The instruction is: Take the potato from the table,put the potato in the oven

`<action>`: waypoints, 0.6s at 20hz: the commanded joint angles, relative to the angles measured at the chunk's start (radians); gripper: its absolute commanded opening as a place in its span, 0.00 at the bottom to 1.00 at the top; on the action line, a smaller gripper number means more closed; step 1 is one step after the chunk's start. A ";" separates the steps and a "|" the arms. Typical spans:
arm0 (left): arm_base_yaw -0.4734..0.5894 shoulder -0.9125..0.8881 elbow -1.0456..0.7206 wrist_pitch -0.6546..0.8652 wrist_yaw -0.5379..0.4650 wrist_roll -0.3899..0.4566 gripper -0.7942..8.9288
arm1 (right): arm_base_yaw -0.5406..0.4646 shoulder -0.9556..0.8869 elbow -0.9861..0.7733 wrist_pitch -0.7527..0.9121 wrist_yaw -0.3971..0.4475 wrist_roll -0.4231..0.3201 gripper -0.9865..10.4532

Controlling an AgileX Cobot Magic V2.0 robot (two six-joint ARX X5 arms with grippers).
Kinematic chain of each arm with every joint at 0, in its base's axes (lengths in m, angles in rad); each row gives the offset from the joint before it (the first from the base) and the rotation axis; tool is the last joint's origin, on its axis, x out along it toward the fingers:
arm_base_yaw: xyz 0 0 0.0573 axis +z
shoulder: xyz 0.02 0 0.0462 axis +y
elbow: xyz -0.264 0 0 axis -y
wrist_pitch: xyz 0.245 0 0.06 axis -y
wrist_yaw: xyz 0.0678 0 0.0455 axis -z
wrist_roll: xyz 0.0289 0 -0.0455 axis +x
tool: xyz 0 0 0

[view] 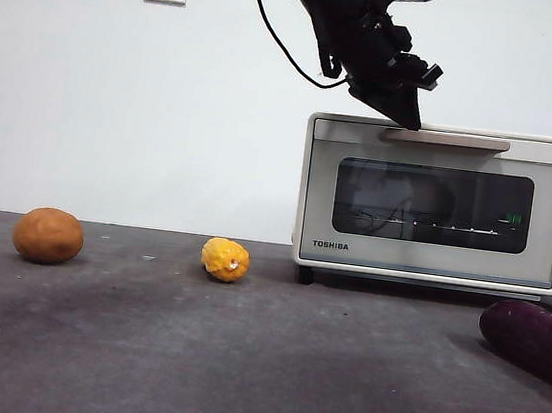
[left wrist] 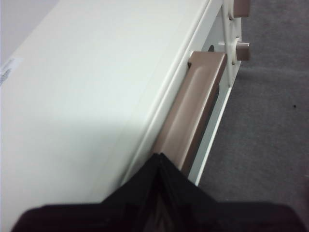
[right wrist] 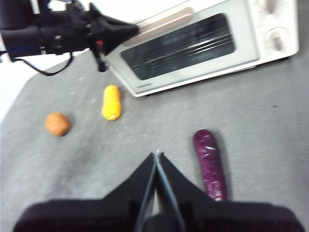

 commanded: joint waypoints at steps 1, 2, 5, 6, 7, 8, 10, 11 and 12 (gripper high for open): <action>-0.003 0.032 -0.019 -0.068 0.020 -0.034 0.07 | 0.000 -0.002 0.018 0.005 -0.008 0.014 0.09; -0.003 0.032 -0.019 -0.074 0.027 -0.047 0.07 | 0.000 -0.002 0.030 0.005 -0.007 0.014 0.09; -0.003 0.032 -0.019 -0.095 0.046 -0.071 0.07 | 0.000 -0.002 0.081 0.001 -0.006 0.009 0.09; -0.004 0.032 -0.019 -0.100 0.046 -0.074 0.07 | 0.000 -0.002 0.100 0.000 -0.006 0.006 0.09; -0.006 0.032 -0.019 -0.107 0.046 -0.076 0.07 | 0.000 -0.002 0.123 -0.002 -0.006 0.006 0.09; -0.009 0.032 -0.019 -0.113 0.046 -0.076 0.07 | 0.000 -0.002 0.148 -0.008 -0.002 0.006 0.09; -0.012 0.032 -0.019 -0.120 0.046 -0.077 0.07 | 0.000 -0.002 0.200 -0.027 0.014 0.006 0.09; -0.014 0.032 -0.019 -0.124 0.046 -0.081 0.07 | 0.000 -0.002 0.228 -0.040 0.028 0.006 0.09; -0.015 0.032 -0.019 -0.129 0.046 -0.085 0.07 | 0.000 -0.002 0.253 -0.052 0.045 0.006 0.09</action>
